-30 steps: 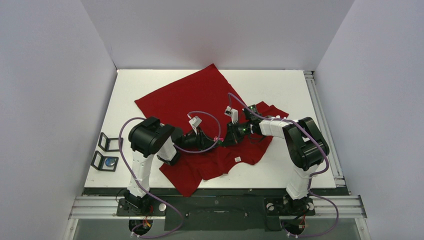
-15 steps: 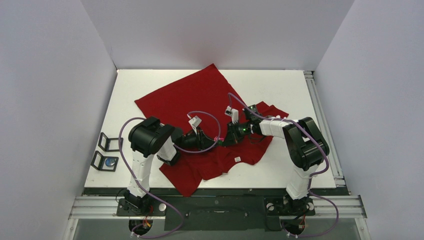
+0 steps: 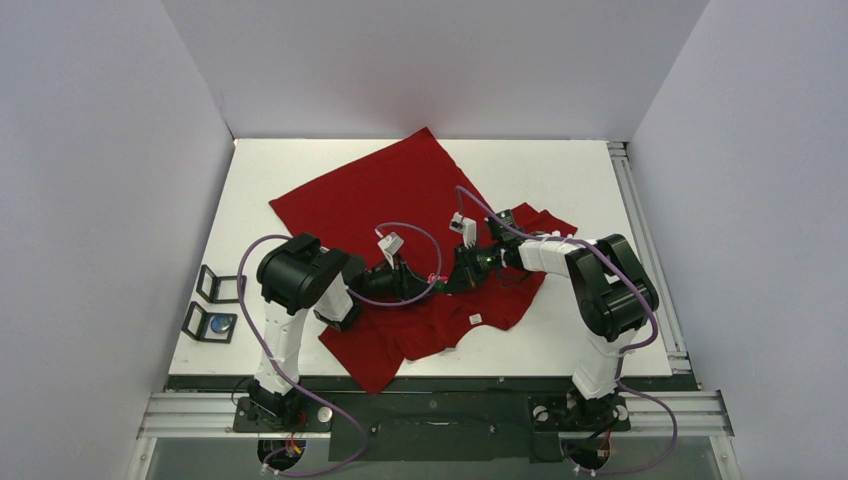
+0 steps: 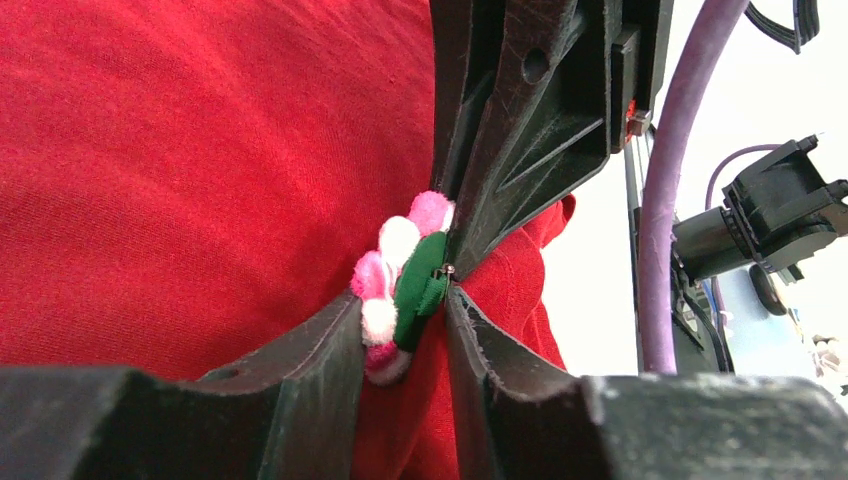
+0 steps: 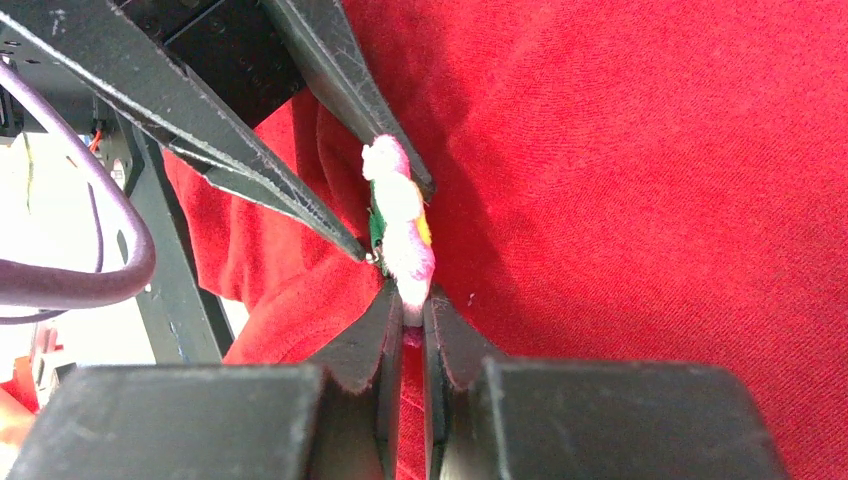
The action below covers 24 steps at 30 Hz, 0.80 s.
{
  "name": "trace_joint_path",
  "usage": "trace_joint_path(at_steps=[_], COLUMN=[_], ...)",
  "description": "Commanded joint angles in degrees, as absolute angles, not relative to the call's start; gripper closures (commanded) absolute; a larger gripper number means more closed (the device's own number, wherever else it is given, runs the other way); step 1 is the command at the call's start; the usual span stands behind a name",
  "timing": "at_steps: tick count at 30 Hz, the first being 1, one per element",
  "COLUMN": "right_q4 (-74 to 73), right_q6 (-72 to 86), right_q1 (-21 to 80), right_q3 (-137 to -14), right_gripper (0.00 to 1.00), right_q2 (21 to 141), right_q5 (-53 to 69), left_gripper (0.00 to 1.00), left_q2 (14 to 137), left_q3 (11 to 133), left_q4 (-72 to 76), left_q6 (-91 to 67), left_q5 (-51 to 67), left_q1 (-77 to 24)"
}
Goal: Remove the brooch from the garment
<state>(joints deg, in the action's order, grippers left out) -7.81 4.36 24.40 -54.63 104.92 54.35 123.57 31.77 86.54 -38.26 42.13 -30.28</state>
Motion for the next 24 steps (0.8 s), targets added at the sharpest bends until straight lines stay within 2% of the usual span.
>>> trace_joint_path(at_steps=[1,6,15,21,24], right_q4=[-5.29,-5.53,-5.05,-5.01,-4.93], right_q6=[3.41,3.18,3.72,3.87,3.84], right_q1=[25.03,24.96,24.87,24.87,24.87], right_q3=[-56.20,-56.12,-56.12,-55.84,-55.72], right_gripper=[1.00,1.00,1.00,1.00,1.00], right_q2=[104.22,104.32,104.18,103.79,103.53], right_q5=[56.26,56.34,56.97,57.17,57.34], left_gripper=[0.66,0.56,0.56,0.67,0.79], left_q2=[122.04,122.12,122.21,124.11,124.26], left_q3=[32.14,31.93,31.91,32.95,32.96], left_q4=[93.87,93.94,93.94,94.12,94.13], left_q6=[-37.64,-37.92,-36.15,-37.64,-37.57], left_q5=[45.06,43.61,45.31,43.38,42.46], left_q1=[-31.35,-31.11,-32.25,-32.08,-32.12])
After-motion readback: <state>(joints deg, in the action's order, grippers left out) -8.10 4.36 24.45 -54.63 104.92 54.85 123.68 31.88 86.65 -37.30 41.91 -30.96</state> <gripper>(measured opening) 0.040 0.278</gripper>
